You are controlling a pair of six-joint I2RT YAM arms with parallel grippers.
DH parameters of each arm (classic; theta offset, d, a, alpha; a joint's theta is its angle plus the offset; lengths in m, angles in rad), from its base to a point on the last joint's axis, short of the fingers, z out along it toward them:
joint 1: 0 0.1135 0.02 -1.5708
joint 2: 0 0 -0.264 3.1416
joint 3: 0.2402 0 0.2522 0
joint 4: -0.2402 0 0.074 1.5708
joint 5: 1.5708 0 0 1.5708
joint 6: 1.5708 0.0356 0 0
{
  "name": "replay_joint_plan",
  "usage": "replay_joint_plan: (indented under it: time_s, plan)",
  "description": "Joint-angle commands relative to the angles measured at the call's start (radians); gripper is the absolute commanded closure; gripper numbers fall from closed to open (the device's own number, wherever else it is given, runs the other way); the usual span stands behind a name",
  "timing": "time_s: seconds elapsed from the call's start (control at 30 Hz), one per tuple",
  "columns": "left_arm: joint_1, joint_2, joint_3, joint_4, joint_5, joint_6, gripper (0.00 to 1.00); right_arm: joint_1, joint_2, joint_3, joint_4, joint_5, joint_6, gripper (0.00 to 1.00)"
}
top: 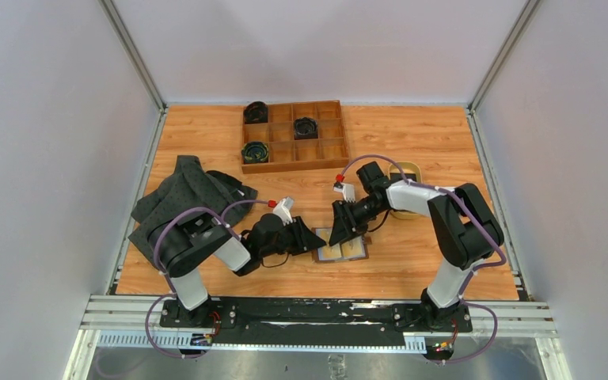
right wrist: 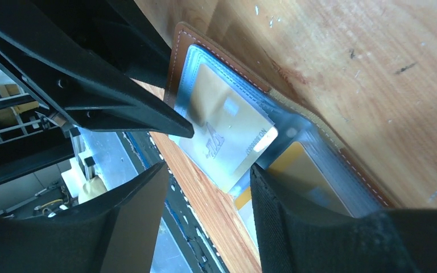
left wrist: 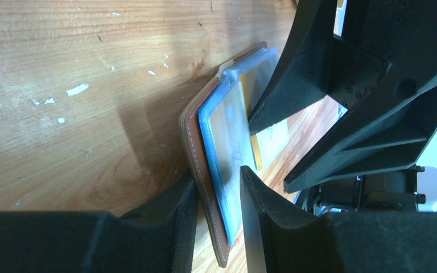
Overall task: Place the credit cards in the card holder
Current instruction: Insert the credit card into the card holder.
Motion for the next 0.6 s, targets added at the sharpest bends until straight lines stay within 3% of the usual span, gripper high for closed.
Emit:
replay_joint_plan:
  time_s: [0.0, 0.27, 0.57]
  plan:
    - [0.01, -0.028, -0.03, 0.047, 0.003, 0.006, 0.64, 0.008, -0.01, 0.045, -0.071, 0.063, -0.081, 0.39]
    - [0.017, -0.207, -0.058, -0.149, -0.068, 0.083, 0.48, 0.008, -0.073, 0.087, -0.176, 0.082, -0.291, 0.28]
    - [0.017, -0.516, -0.09, -0.406, -0.178, 0.207, 0.42, -0.011, -0.162, 0.145, -0.375, -0.007, -0.636, 0.3]
